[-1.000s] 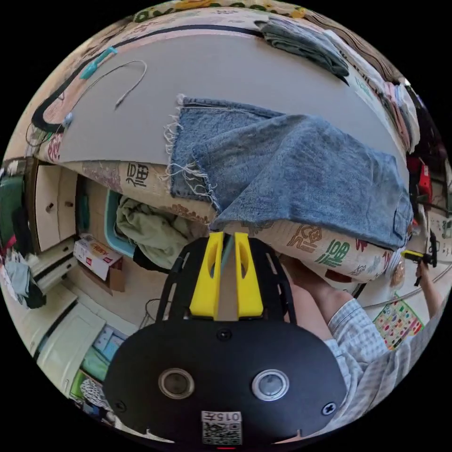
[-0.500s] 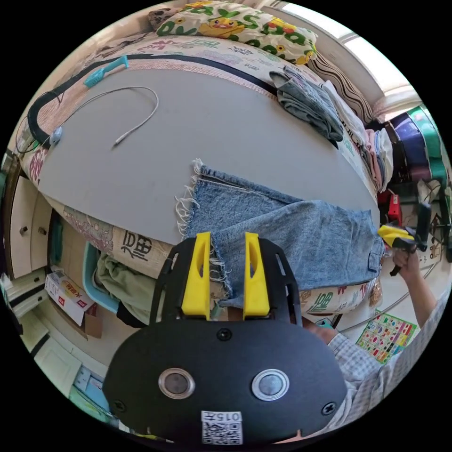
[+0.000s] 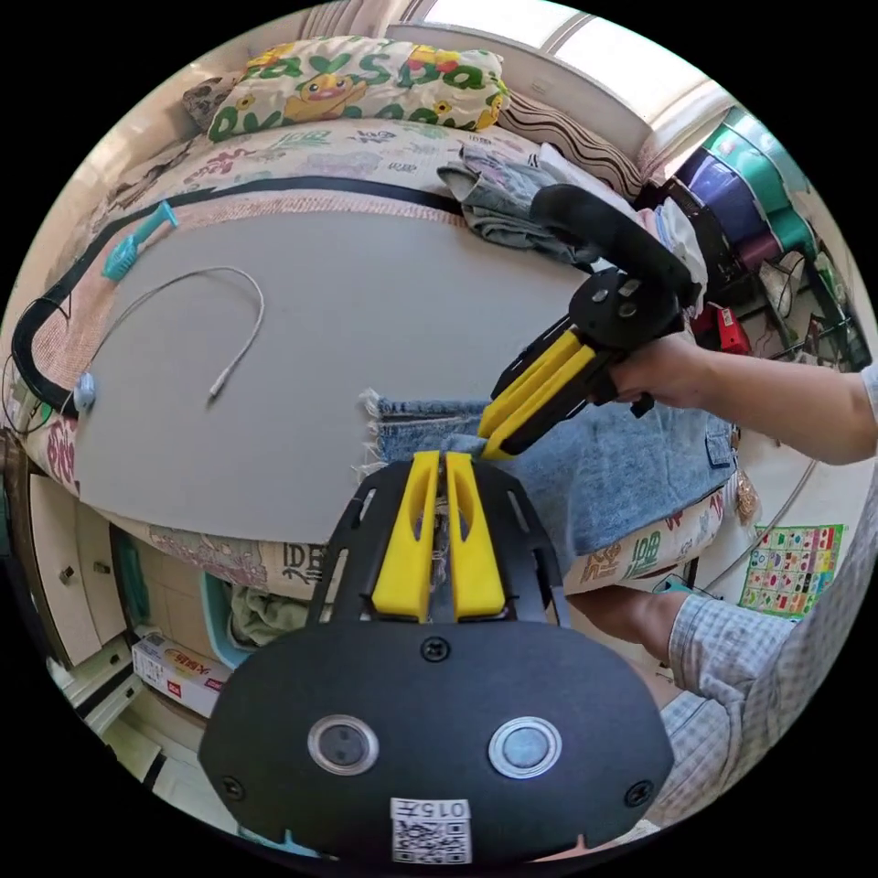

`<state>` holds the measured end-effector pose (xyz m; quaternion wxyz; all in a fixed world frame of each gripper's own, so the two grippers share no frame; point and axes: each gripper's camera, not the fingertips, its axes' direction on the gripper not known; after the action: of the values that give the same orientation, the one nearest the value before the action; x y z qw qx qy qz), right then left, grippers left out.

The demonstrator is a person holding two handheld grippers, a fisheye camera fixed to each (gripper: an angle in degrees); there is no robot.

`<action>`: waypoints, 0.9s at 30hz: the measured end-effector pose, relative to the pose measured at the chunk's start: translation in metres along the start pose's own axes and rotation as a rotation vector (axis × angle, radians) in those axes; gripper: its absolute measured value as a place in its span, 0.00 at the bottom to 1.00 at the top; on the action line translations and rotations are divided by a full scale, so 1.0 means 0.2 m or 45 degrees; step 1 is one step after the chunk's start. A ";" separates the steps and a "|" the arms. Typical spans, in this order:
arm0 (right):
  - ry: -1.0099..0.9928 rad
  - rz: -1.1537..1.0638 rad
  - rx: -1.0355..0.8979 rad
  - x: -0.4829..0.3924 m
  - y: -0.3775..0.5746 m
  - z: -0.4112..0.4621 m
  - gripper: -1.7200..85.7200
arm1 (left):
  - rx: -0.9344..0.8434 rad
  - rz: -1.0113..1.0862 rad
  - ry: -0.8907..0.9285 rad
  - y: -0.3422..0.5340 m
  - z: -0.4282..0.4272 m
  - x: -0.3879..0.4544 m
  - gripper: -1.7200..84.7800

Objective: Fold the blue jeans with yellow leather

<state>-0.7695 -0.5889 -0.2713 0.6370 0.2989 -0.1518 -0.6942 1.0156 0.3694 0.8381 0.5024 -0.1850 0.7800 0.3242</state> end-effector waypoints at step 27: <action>0.185 -0.173 -0.293 0.23 0.13 0.34 0.06 | -0.023 -0.723 0.480 0.80 0.18 -0.31 0.06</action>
<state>-0.7908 -0.6488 -0.2141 0.6280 0.2829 -0.0039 -0.7250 0.9683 0.5064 0.9354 0.4180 -0.4560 0.7735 0.1382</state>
